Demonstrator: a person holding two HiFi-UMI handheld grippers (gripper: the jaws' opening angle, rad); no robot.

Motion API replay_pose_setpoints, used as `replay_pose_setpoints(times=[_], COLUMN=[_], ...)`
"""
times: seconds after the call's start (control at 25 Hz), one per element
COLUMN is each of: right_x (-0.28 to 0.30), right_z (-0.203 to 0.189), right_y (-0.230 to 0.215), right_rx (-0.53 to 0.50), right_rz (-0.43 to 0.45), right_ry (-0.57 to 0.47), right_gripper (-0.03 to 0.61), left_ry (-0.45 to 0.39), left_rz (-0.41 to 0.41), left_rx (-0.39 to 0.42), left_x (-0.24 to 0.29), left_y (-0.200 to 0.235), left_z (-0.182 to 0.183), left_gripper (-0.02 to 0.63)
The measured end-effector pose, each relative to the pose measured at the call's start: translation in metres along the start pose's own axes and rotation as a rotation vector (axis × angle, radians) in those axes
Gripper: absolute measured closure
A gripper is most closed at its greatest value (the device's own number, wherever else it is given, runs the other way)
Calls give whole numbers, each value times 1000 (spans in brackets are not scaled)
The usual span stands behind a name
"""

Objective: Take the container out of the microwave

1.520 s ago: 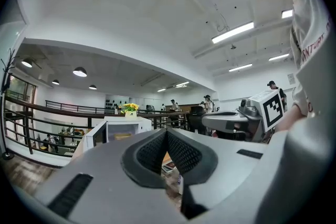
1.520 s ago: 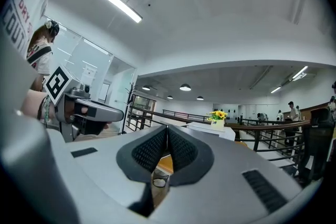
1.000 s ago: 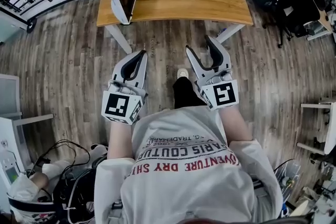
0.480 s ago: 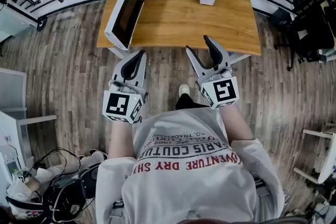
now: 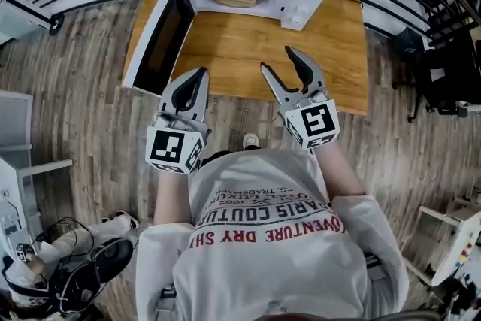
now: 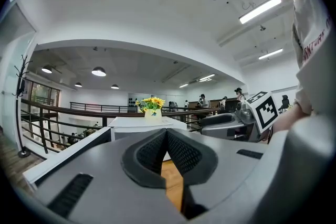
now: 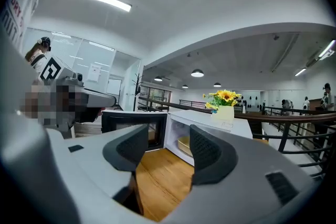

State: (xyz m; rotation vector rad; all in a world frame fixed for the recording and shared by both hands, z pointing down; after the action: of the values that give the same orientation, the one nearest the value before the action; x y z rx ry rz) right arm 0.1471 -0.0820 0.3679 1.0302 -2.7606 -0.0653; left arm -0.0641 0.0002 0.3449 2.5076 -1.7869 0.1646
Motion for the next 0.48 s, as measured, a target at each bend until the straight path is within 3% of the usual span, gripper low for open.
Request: replay_pose_setpoints(times=[0.48], right_x=[105], right_z=[-22], right_y=[-39], right_rx=[-28], right_rz=[84], right_ry=[204], right_gripper=[328], left_ry=[51], left_rz=[-23], left_rx=[-16], left_x=[71], left_y=[55], left_z=[-17], left_gripper=[601])
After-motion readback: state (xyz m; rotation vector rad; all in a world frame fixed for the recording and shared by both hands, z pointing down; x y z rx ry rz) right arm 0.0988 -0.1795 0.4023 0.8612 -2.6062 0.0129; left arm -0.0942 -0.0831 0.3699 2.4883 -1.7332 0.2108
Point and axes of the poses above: the fingertips, and each gripper's own axes: x forward along the fingers, y to its left, z out of its top, the point moved 8 cm from there along -x, backward along the fingers, and after that the axes turned 2 degrees about y, right-handed, at the moved point
